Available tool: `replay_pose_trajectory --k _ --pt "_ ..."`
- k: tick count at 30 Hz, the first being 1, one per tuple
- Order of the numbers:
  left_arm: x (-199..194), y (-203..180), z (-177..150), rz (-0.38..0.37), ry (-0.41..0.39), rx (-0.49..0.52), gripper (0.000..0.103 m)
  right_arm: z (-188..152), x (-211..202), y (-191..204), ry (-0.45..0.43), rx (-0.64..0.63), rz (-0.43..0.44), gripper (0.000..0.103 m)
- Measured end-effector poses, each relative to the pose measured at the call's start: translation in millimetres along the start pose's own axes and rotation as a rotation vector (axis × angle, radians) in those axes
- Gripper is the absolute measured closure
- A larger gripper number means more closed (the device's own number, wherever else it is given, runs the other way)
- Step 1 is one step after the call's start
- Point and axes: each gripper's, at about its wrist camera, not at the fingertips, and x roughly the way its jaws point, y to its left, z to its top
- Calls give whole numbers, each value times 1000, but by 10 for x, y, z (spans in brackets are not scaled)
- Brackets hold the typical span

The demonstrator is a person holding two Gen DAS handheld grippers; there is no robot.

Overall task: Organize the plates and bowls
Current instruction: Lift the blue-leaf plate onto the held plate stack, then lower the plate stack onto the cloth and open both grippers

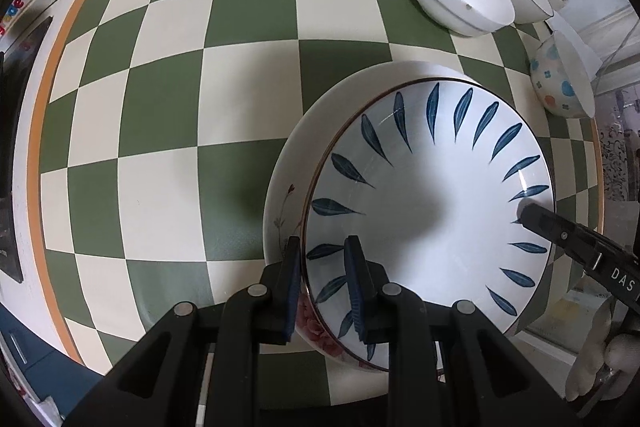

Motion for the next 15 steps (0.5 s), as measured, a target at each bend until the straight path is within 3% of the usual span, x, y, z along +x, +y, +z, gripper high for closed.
replay_pose_trajectory --k 15 --pt "6 29 -5 13 -4 -21 84 73 88 80 38 -30 -59 90"
